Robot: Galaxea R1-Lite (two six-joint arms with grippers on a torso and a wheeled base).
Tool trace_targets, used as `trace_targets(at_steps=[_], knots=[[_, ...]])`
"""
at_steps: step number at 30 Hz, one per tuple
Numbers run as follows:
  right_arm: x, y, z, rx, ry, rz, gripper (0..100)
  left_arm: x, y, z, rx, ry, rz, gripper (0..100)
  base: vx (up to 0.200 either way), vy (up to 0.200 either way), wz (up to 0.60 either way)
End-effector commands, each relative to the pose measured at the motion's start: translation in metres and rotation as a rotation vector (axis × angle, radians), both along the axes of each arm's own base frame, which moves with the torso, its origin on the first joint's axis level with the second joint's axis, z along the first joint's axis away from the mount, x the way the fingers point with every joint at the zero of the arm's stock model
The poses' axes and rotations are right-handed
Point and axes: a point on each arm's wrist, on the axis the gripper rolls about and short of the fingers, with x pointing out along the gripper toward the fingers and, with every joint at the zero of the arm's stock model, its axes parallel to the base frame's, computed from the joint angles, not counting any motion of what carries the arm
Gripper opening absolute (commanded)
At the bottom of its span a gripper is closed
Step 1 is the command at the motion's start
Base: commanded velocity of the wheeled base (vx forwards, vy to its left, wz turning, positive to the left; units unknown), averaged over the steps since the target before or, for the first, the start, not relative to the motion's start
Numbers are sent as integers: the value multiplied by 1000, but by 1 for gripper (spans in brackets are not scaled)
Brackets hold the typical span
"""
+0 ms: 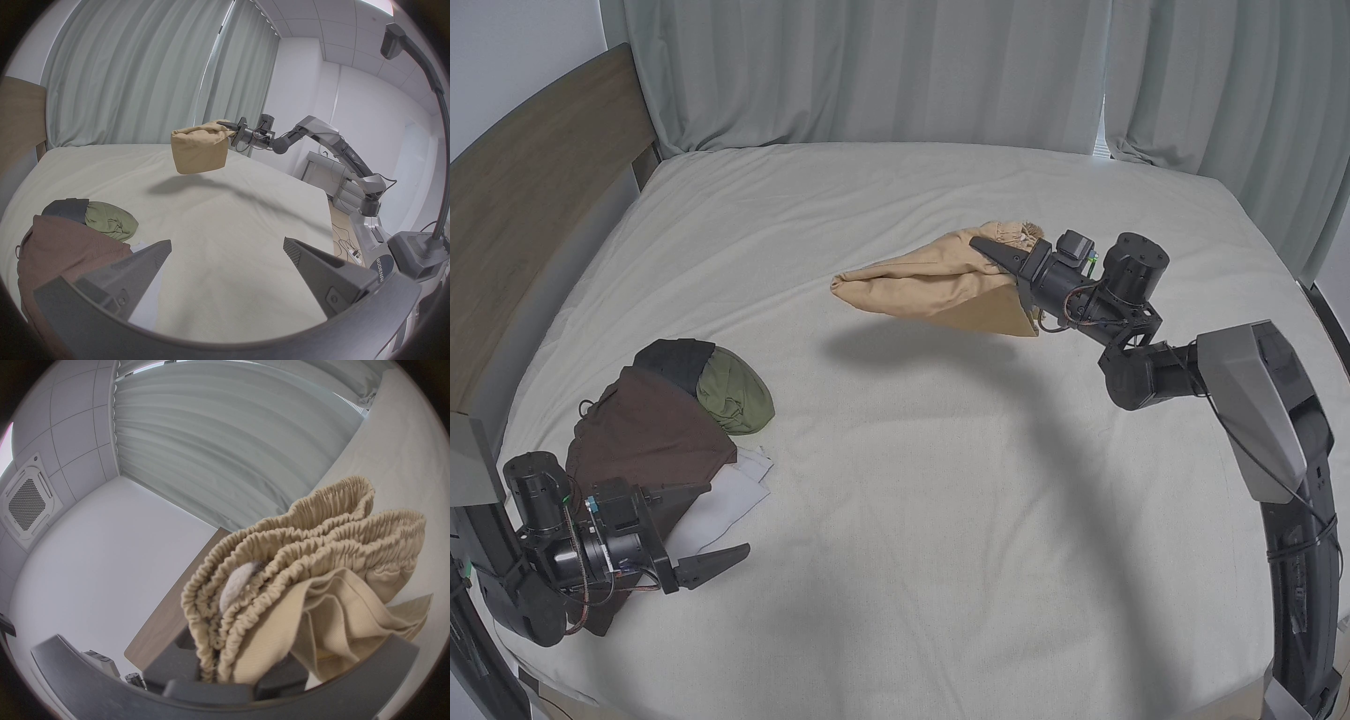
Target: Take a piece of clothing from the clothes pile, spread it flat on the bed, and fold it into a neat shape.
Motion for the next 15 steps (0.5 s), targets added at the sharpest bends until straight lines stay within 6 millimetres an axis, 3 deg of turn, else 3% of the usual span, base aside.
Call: trace_targets(at_steps=[1,4,9,15], knots=[[34,-15,-69,-25,88,-46,0,1,0,-3,0,13,-1,100,0,0,0],[33,-15,-101,-45,124,-48,0,1,-1,-4,0,19,-2,100,0,0,0],[14,-20,-147,-99,213,-53,0,1,0,-6,0,24,-1,100,0,0,0],[-12,-23,-176,-111,258,-44,0,1,-1,-6,0,24,-5,100,0,0,0]])
